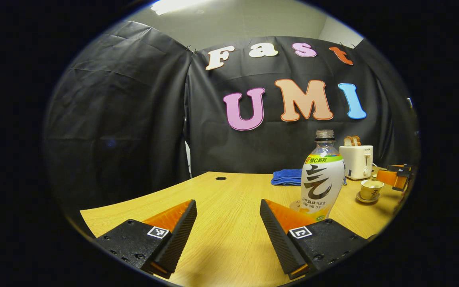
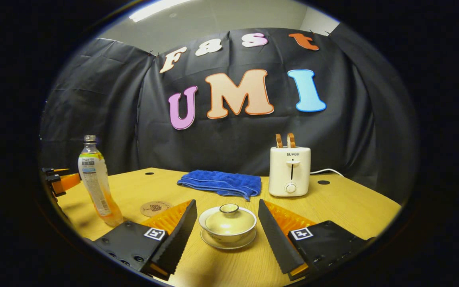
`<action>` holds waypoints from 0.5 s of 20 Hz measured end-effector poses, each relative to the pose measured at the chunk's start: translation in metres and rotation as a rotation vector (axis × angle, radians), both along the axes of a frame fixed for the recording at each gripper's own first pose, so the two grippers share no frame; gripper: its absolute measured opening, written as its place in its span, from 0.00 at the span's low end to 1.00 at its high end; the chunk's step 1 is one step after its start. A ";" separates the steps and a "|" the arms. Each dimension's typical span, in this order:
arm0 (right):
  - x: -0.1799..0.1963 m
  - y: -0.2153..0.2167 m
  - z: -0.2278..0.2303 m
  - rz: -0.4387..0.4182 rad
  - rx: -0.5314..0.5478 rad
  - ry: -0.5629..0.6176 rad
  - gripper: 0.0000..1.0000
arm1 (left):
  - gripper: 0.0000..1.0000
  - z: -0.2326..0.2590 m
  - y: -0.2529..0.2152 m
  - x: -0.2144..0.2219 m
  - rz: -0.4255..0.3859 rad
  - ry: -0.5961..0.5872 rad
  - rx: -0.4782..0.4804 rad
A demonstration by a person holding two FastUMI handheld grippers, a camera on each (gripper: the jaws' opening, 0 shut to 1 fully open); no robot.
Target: Open the teacup lid with one hand, grasp the water bottle and pour water into the teacup with the other hand; after pouring, place the water bottle on the coaster and then close the teacup lid.
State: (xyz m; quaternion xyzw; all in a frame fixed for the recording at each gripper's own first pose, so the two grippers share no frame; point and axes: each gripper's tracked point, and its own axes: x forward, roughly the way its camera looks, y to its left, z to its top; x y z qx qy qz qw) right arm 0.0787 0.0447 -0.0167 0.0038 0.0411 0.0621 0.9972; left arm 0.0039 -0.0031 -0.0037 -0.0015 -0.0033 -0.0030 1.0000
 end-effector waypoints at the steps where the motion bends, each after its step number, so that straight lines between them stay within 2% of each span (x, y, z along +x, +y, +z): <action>1: 0.006 0.003 -0.003 0.006 -0.005 0.022 0.97 | 0.93 0.001 -0.001 0.000 0.000 0.000 0.000; 2: 0.011 0.005 -0.008 0.009 -0.011 0.044 0.95 | 0.93 0.000 -0.001 0.000 0.000 0.000 0.000; 4: 0.019 0.007 -0.014 0.007 -0.015 0.081 0.97 | 0.93 0.000 -0.001 -0.001 -0.001 0.000 -0.001; 10: 0.033 0.006 -0.018 -0.008 -0.023 0.108 0.95 | 0.93 0.000 -0.001 0.000 -0.004 0.001 -0.001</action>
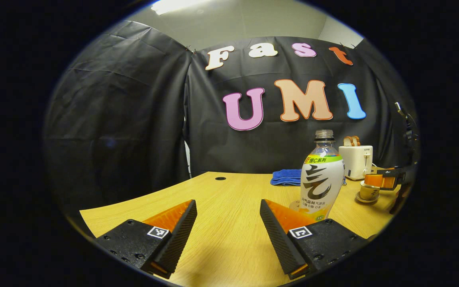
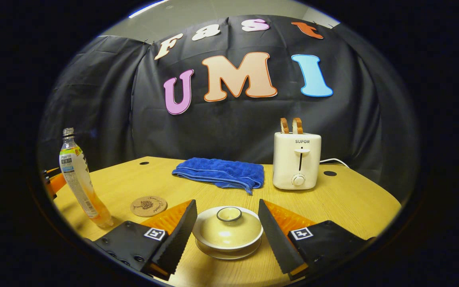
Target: Open the teacup lid with one hand, grasp the water bottle and pour water into the teacup with the other hand; after pouring, place the water bottle on the coaster and then close the teacup lid.
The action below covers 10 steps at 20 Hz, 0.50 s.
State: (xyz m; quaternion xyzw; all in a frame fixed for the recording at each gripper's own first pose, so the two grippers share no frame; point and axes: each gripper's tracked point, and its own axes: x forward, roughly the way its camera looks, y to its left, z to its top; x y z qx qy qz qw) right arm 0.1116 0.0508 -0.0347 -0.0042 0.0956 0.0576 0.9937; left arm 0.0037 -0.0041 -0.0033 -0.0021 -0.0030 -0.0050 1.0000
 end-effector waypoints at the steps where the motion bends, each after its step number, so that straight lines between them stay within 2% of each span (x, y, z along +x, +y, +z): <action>1: 0.001 0.001 -0.003 -0.002 -0.005 0.013 0.96 | 0.93 0.000 0.000 -0.001 -0.001 0.000 0.000; 2: 0.004 0.001 -0.006 -0.002 -0.005 0.025 0.98 | 0.93 0.000 0.000 0.000 -0.002 0.000 0.000; 4: 0.005 0.001 -0.004 -0.007 -0.006 0.022 0.78 | 0.93 0.001 -0.001 0.000 -0.003 0.001 0.000; 8: 0.005 0.003 -0.003 0.003 -0.006 0.017 0.78 | 0.93 0.000 -0.001 0.000 -0.003 0.001 0.000; 10: 0.006 0.004 0.001 0.004 -0.014 -0.003 0.64 | 0.93 0.001 -0.001 -0.001 -0.004 0.001 0.000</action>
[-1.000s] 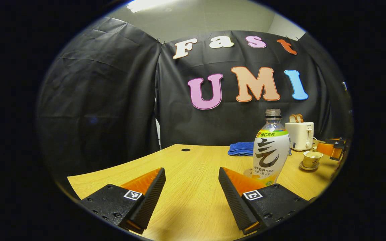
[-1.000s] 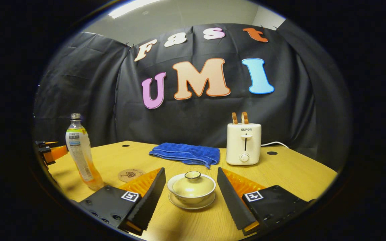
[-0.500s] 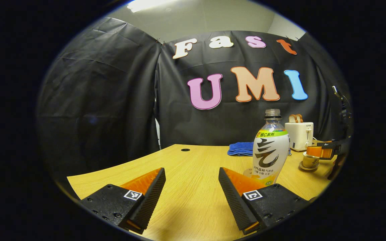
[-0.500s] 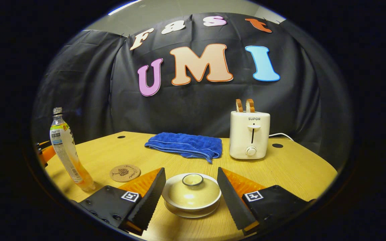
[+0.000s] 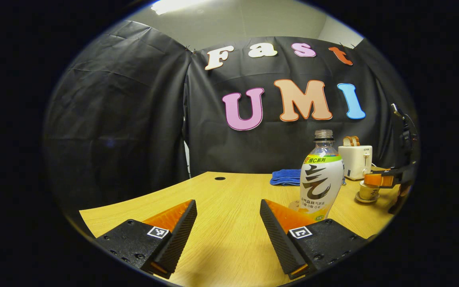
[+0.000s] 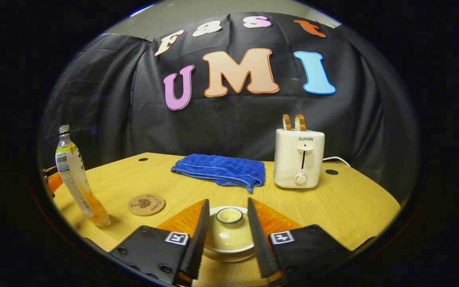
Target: Open the teacup lid with one hand, grasp the water bottle and pour water into the teacup with the other hand; after pouring, place the water bottle on the coaster and then close the teacup lid.
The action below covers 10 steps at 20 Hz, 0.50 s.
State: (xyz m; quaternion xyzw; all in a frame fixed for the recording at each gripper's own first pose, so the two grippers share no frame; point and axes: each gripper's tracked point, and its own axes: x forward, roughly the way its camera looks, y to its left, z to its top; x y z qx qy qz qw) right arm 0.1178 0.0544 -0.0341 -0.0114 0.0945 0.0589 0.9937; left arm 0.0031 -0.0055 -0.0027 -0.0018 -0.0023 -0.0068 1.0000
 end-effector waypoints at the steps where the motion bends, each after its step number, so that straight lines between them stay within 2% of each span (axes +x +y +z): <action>1: 0.000 0.001 0.000 -0.004 -0.004 -0.005 0.57 | 0.93 0.000 0.001 0.000 0.000 0.000 -0.001; 3: 0.001 0.000 -0.001 -0.010 -0.005 -0.005 0.43 | 0.93 0.001 0.001 0.000 0.000 0.000 -0.001; 4: 0.002 -0.003 -0.002 -0.021 -0.005 -0.006 0.43 | 0.93 0.000 0.000 -0.001 0.000 0.000 -0.001; 5: 0.002 -0.003 -0.002 -0.023 0.005 -0.003 0.33 | 0.92 0.001 0.001 0.001 0.000 0.000 -0.001; 10: 0.001 -0.002 0.000 -0.009 0.007 -0.011 0.33 | 0.93 0.001 0.001 0.000 -0.001 0.000 -0.001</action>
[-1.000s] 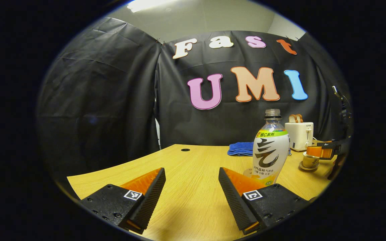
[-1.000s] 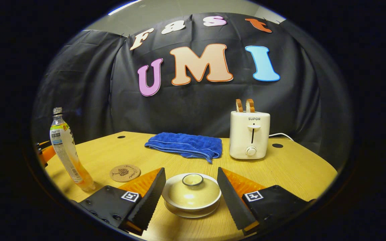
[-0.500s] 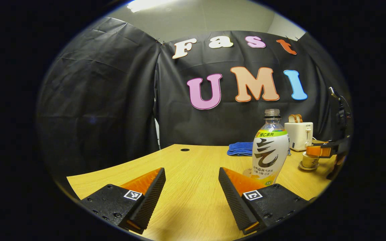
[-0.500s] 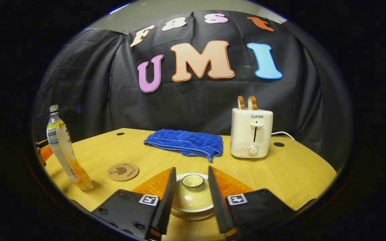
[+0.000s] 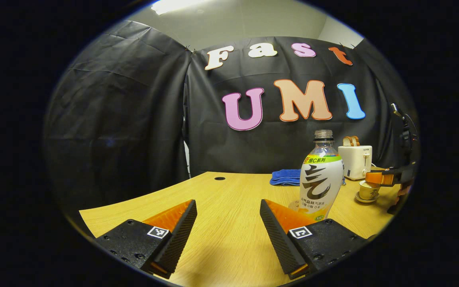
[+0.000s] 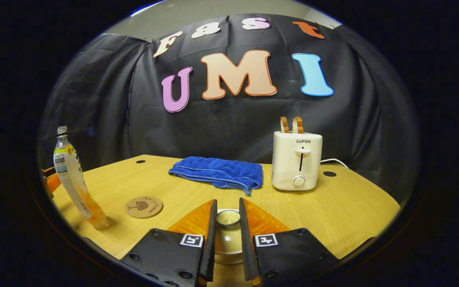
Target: Open the teacup lid with one hand, grasp the water bottle and pour water into the teacup with the other hand; after pouring, place the water bottle on the coaster and then close the teacup lid.
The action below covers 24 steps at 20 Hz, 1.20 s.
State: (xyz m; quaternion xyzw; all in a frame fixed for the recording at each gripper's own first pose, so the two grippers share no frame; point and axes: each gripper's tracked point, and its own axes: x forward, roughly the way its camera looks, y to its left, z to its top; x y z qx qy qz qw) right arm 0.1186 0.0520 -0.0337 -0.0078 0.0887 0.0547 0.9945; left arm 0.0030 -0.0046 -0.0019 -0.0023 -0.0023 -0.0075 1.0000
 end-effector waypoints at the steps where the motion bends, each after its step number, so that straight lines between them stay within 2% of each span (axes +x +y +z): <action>1: -0.001 0.003 0.001 0.015 0.005 -0.006 0.33 | 0.93 0.001 0.000 0.000 0.000 0.000 0.000; 9: -0.018 0.000 0.022 0.027 0.027 -0.138 0.32 | 0.93 0.000 -0.001 -0.001 -0.005 -0.001 -0.001; 14: -0.036 -0.013 0.026 0.003 0.029 -0.163 0.34 | 0.93 0.000 -0.011 -0.002 -0.049 -0.003 -0.002; 18: -0.051 -0.025 0.028 -0.017 0.027 -0.168 0.32 | 0.93 0.001 -0.027 -0.009 -0.137 -0.005 -0.004; 24: -0.070 -0.037 0.030 -0.035 0.026 -0.172 0.33 | 0.93 0.003 -0.070 -0.027 -0.376 -0.012 -0.008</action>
